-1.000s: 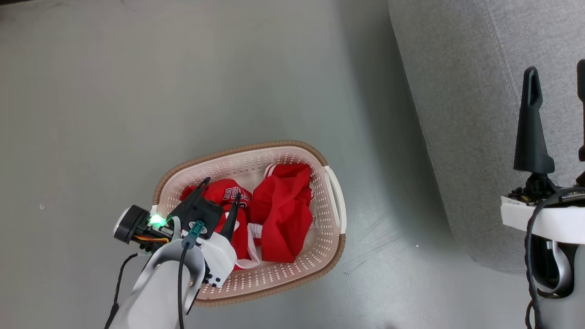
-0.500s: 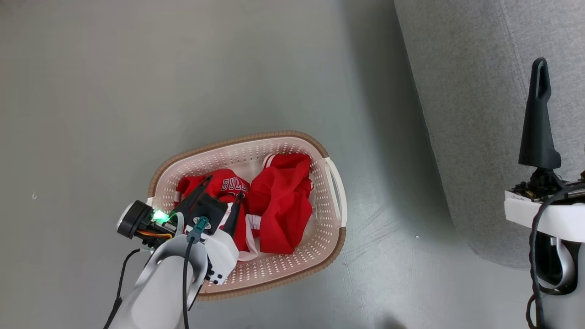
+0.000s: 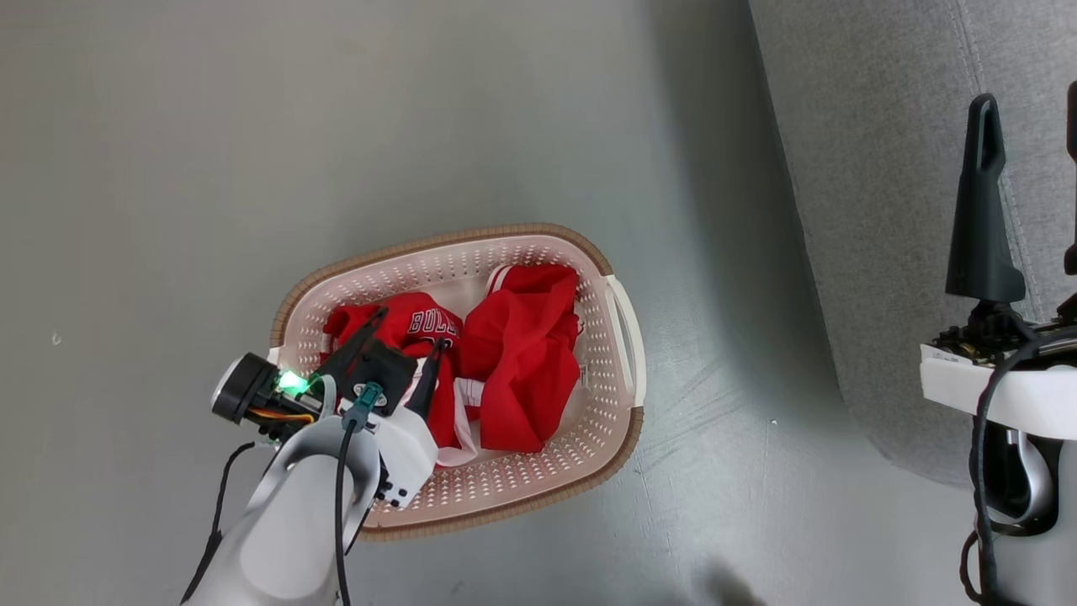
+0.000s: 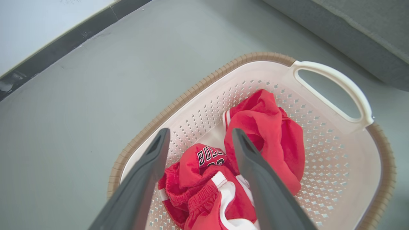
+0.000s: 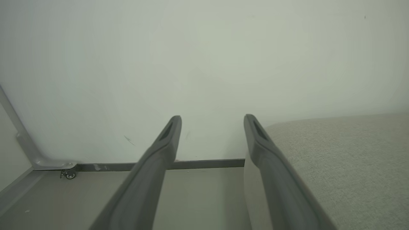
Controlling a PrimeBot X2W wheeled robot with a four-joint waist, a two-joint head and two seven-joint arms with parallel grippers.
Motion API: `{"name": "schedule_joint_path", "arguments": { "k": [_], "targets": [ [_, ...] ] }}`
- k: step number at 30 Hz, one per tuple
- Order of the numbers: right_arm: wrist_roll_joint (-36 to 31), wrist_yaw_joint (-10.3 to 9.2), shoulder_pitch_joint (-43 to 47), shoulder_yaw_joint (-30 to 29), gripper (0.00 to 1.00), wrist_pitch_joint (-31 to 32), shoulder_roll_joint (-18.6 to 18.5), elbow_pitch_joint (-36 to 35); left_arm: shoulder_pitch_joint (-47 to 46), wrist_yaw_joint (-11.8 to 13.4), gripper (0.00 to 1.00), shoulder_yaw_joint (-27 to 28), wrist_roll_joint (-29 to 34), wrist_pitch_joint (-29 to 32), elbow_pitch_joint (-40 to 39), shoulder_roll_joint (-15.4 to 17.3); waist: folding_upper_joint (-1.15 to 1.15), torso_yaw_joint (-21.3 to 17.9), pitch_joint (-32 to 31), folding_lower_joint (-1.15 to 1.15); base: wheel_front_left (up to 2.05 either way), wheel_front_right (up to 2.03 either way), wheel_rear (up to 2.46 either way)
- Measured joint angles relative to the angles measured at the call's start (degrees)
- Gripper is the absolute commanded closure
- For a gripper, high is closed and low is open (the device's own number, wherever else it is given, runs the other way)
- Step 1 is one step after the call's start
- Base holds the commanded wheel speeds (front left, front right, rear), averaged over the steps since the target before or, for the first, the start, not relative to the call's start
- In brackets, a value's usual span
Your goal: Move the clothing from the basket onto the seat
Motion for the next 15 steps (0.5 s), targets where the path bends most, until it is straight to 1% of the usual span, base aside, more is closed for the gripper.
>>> {"name": "schedule_joint_path", "arguments": {
  "k": [15],
  "targets": [
    [0.3, 0.0, -2.2, 0.8, 0.0, 0.0, -0.1, -1.4, -1.3, 0.3, 0.0, -0.8, 0.5, -0.2, 2.4, -0.3, 0.0, -0.1, 1.9, 0.0, 0.0, 0.0, 0.0]
  ]
}}
